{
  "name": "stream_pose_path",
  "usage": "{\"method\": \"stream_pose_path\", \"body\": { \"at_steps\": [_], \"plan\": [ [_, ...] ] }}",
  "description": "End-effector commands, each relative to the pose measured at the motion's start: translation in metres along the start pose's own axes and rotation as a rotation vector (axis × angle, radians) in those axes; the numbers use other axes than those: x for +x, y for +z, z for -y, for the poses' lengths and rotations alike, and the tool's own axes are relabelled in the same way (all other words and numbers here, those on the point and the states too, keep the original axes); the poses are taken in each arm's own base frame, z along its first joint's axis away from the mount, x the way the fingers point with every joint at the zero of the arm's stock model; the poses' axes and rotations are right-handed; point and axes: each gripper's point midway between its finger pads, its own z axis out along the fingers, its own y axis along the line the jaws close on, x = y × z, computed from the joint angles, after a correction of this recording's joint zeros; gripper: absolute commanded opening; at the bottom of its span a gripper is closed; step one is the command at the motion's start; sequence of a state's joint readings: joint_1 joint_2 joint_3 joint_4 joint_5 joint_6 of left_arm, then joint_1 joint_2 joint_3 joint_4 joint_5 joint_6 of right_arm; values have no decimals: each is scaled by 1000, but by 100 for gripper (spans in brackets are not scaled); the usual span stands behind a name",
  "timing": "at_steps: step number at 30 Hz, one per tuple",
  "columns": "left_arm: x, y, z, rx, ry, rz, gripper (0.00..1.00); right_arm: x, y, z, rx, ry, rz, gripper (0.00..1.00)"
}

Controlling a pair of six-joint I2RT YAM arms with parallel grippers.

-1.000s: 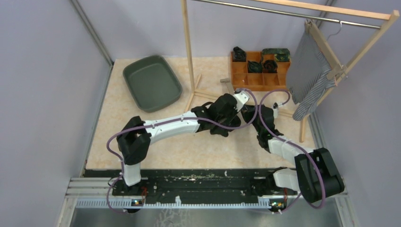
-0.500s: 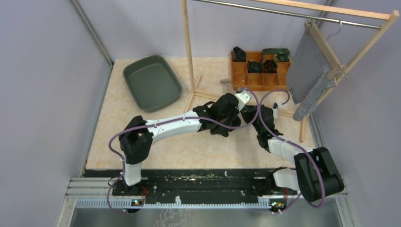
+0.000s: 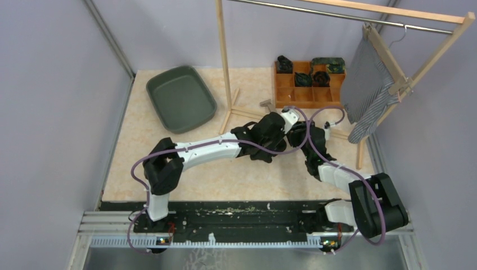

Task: Clip the underwear to the hanger
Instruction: Clamp the underwear onto the hanger.

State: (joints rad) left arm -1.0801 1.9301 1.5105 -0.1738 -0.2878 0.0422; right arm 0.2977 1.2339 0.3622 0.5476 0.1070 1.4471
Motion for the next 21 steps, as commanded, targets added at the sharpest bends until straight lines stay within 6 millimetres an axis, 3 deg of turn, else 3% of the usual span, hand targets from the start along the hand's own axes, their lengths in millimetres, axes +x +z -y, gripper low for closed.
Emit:
{"method": "stream_pose_path", "body": {
  "at_steps": [1, 4, 6, 10, 13, 18, 20, 21],
  "plan": [
    [-5, 0, 2, -9, -1, 2, 0, -5, -3, -31, -116, -1, 12, 57],
    [-1, -3, -2, -31, -24, -5, 0, -9, -7, -24, -106, -29, 16, 83],
    [-6, -11, -5, -44, -47, 10, 1, -14, -11, -20, -98, -62, 23, 87],
    [-22, -31, -12, -48, -88, 57, 13, -24, -24, -15, -74, -188, 59, 90],
    [-27, -45, -11, -22, -119, 80, 48, -30, -33, -11, -52, -286, 80, 91],
    [-24, -60, -11, -1, -195, 112, 70, -32, -41, -18, -41, -455, 60, 92],
    [-19, -60, -12, 7, -232, 133, 83, -26, -39, -21, -43, -523, 17, 92],
    [-13, -57, -13, 11, -244, 125, 85, -23, -36, -21, -37, -548, -8, 92]
  ]
}}
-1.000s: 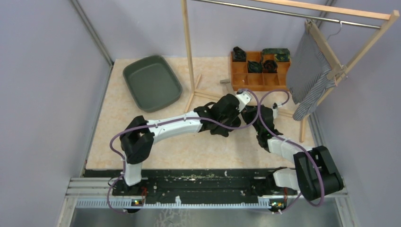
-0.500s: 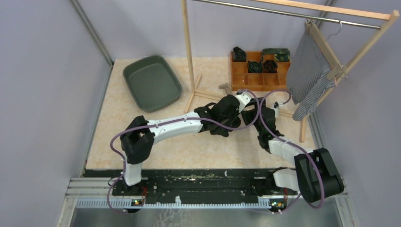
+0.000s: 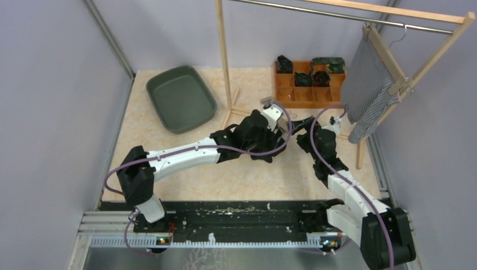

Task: Clip the underwear to the hanger
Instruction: Clamp the underwear onto the hanger.

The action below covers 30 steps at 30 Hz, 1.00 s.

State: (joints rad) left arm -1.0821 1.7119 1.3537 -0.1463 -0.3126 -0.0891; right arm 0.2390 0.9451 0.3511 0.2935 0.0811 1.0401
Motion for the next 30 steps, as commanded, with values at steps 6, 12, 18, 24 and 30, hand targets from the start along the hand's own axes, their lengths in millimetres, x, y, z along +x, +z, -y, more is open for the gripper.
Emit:
{"method": "stream_pose_path", "body": {
  "at_steps": [6, 12, 18, 24, 30],
  "plan": [
    [28, 18, -15, -16, -158, -20, 84, 4, 23, -19, -32, -240, -126, 93],
    [21, 12, -44, -70, -263, 31, 85, 18, 36, -22, -74, -204, -215, 93],
    [16, -2, -69, -49, -350, 95, 84, 26, 44, -19, -75, -184, -244, 87],
    [21, -5, -76, -73, -352, 89, 84, 26, 52, -23, -94, -153, -235, 67],
    [28, -7, -79, -74, -356, 78, 84, 30, 63, -26, -117, -118, -247, 62]
  ]
}}
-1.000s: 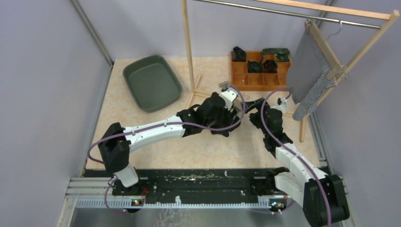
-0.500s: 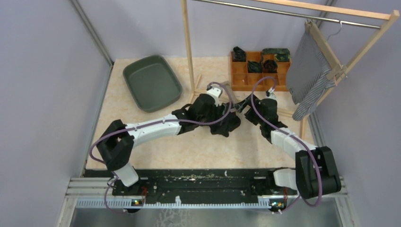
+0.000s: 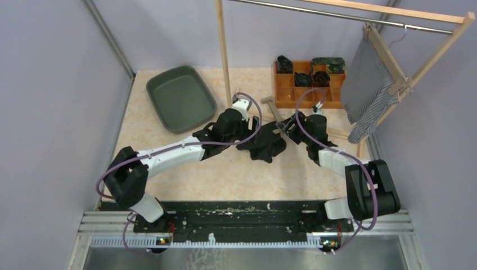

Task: Clip the underwear to the hanger
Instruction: Clamp the underwear onto the hanger, then adjust the underwear at the center of the board.

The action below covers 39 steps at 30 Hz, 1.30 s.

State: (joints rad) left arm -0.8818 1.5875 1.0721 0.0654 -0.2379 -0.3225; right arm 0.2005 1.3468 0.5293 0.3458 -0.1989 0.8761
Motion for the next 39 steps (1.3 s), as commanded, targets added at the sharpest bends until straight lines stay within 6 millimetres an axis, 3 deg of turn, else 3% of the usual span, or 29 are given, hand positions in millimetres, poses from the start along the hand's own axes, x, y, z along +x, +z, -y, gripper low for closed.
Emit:
{"method": "stream_pose_path", "body": {
  "at_steps": [1, 6, 12, 17, 28, 39],
  "plan": [
    [-4, -7, 1, 19, -21, 20, 84, -22, 10, -33, -117, 8, 51, 62],
    [-4, -11, -6, 13, -29, 22, 84, -15, 18, -31, -132, 40, 20, 55],
    [-4, -12, -11, 14, -43, 20, 84, -22, 12, -36, -142, 40, 54, 27],
    [-4, -13, -15, 6, -52, 23, 84, -34, 3, -53, -186, 29, 89, 18],
    [-13, -32, -38, -43, -83, 73, 84, -89, -29, -136, -409, 37, 224, 14],
    [-24, -42, -52, -66, -99, 100, 84, -152, -38, -223, -561, 37, 318, 14]
  ]
}}
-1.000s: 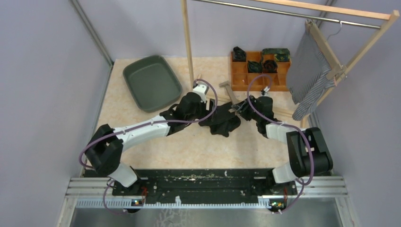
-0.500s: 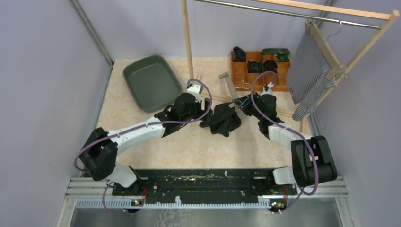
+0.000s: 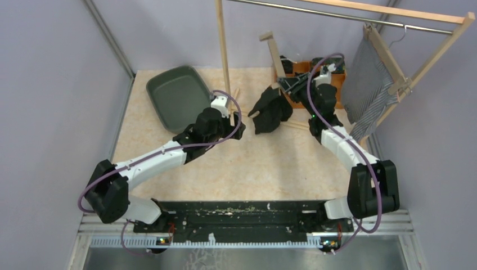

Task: Clip the underwear to the hanger
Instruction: Adjust the underwear at the center of the board.

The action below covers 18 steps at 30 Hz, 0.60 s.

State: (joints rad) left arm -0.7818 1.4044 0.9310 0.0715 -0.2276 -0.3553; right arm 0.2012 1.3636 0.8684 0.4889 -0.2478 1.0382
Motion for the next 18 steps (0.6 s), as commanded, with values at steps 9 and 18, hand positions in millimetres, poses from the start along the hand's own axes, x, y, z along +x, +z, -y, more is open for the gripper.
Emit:
{"method": "stream_pose_path", "body": {
  "at_steps": [9, 18],
  "plan": [
    [-11, -11, -11, -11, -19, 44, 84, -5, 3, -80, -166, -44, 28, 13],
    [2, -8, -14, -10, -8, 16, 84, 76, -112, 28, 114, -46, -63, 13]
  ]
}}
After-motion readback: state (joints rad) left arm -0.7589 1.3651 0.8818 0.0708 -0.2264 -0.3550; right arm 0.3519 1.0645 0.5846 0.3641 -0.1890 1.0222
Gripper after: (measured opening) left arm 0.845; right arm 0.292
